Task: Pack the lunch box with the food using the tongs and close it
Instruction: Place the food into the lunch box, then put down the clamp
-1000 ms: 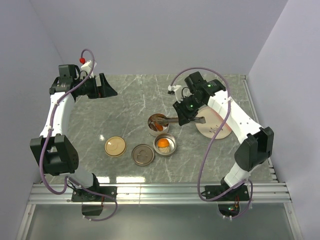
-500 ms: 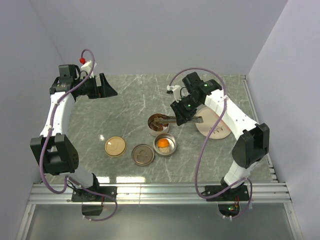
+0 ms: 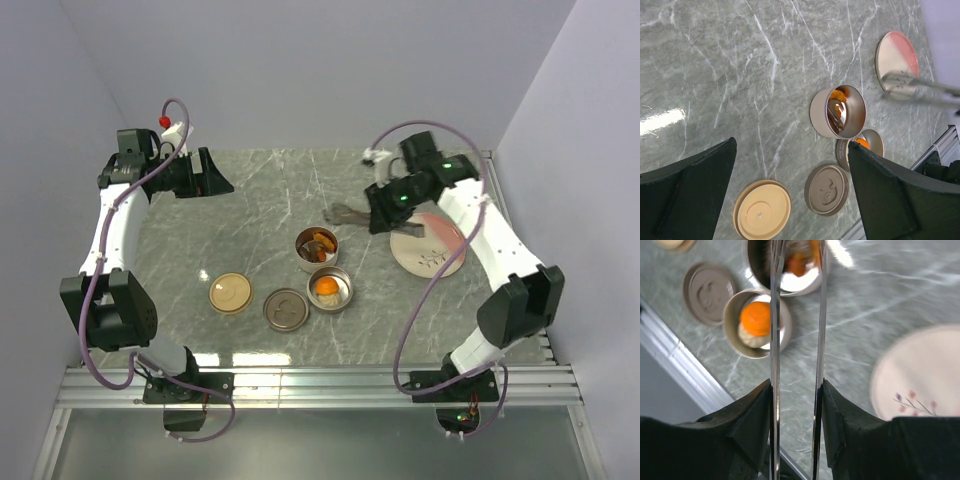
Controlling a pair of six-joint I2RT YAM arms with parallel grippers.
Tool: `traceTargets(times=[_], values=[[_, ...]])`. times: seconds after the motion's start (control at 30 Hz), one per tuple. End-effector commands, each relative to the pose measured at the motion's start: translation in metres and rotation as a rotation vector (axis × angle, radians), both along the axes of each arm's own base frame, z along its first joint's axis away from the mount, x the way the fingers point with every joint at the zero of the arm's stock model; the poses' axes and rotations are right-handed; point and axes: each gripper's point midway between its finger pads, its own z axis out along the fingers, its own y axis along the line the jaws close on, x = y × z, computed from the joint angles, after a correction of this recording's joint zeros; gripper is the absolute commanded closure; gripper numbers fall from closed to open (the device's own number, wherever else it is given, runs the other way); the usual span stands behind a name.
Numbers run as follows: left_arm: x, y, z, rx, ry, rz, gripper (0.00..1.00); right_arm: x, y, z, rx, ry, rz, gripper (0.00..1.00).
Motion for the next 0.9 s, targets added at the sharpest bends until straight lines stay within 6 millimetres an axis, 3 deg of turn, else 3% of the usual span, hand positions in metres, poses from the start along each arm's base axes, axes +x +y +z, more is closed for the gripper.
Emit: traceTargets(times=[0.0,0.1,0.13,0.2,0.23,0.33,0.47,0.6,0.87], values=[[-0.007,0.000,0.030,0.037,-0.103,-0.015,0.01,0.023,-0.043,0.043,0.080,-0.125,-0.154,0.52],[-0.010,-0.002,0.030,0.035,-0.114,-0.020,0.01,0.030,-0.074,0.049,0.105,-0.149,-0.243,0.53],[-0.011,-0.002,0.028,0.037,-0.111,-0.018,0.01,0.035,-0.095,0.049,0.107,-0.155,-0.305,0.53],[-0.013,-0.002,0.031,0.037,-0.120,-0.021,0.01,0.035,-0.111,0.045,0.096,-0.166,-0.344,0.53],[-0.012,-0.002,0.032,0.036,-0.122,-0.020,0.01,0.037,-0.130,0.043,0.085,-0.173,-0.395,0.53],[-0.013,-0.002,0.033,0.041,-0.127,-0.023,0.01,0.037,-0.154,0.032,0.064,-0.167,-0.456,0.53],[-0.013,-0.001,0.031,0.051,-0.131,-0.021,0.01,0.032,-0.192,0.001,0.023,-0.117,-0.549,0.53],[-0.012,0.000,0.030,0.054,-0.131,-0.016,0.01,0.025,-0.212,-0.032,-0.029,-0.077,-0.564,0.53],[-0.013,0.003,0.027,0.090,-0.151,-0.027,0.01,0.025,-0.218,-0.085,-0.049,-0.004,-0.544,0.52]])
